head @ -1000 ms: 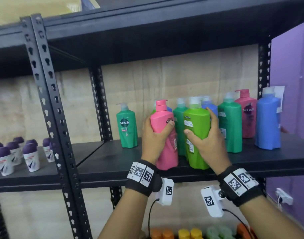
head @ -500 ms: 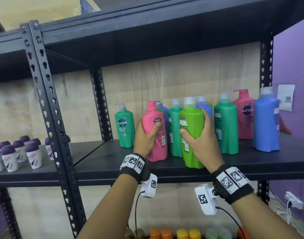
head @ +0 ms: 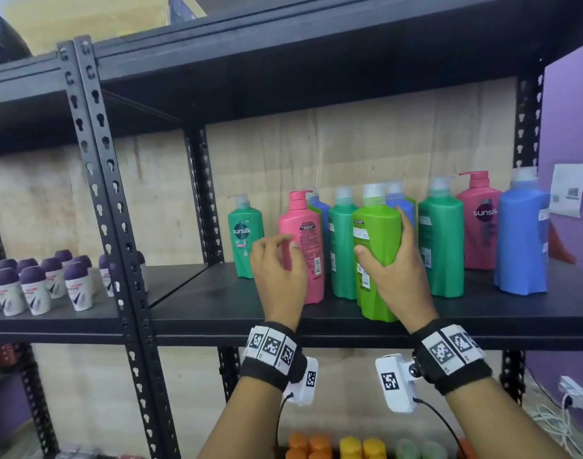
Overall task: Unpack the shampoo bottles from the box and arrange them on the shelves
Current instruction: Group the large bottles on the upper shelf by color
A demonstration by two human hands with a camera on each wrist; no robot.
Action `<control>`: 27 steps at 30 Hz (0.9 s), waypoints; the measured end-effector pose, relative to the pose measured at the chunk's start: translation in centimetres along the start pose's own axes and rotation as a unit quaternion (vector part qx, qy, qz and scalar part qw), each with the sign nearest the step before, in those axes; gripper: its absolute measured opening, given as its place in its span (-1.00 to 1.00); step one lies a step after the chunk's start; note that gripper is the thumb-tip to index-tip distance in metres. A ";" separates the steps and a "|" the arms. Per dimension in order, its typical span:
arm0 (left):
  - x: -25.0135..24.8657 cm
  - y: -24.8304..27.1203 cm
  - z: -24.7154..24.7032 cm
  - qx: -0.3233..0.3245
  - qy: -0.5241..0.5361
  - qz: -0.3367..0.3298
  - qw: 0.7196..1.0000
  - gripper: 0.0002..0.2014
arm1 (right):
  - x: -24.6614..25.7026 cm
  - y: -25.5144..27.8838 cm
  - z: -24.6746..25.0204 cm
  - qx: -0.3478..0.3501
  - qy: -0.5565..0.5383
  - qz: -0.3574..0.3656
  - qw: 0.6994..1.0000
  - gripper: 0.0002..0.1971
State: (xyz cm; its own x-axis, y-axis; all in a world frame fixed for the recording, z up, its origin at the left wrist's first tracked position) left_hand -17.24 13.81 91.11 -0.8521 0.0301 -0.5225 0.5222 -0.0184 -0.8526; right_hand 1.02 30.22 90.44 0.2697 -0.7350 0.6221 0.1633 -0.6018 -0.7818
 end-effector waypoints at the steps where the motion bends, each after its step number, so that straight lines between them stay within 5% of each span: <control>1: -1.4 -0.1 -0.3 0.018 -0.021 -0.041 0.999 -0.85 | 0.0 0.0 0.2 -0.004 0.006 0.003 1.000 -0.07; 5: -5.2 -0.6 -3.5 0.154 0.011 -0.100 0.983 -0.74 | -0.1 -0.1 1.1 -0.013 0.011 0.011 1.000 -0.06; 10: -7.0 -0.8 -8.0 0.236 0.030 -0.012 0.971 -0.48 | 0.3 0.1 2.0 -0.017 0.000 0.043 0.999 -0.08; 18: -6.4 -2.2 -12.1 0.254 0.018 0.067 0.965 -0.27 | 1.0 0.2 2.8 -0.007 -0.027 0.050 0.998 -0.10; 27: -6.5 -1.7 -11.6 0.302 -0.052 0.027 0.952 -0.15 | 1.2 1.0 3.1 -0.021 -0.051 0.052 0.997 0.01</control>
State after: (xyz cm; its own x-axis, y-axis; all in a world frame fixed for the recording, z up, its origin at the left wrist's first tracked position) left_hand -12.18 25.29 95.96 -0.8397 -0.0855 -0.5363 0.4770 -0.5883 -0.6530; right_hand 4.43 29.74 90.29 0.3790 -0.7597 0.5285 0.0901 -0.5381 -0.8381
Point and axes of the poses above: each hand's wrist, its own y-axis away from the middle knuckle, its own z-axis out of the back of the hand, x = y × z, the point moved 8 cm from there along -y, towards the middle knuckle, and after that the axes turned 10 degrees about -y, right-handed, at the moved point
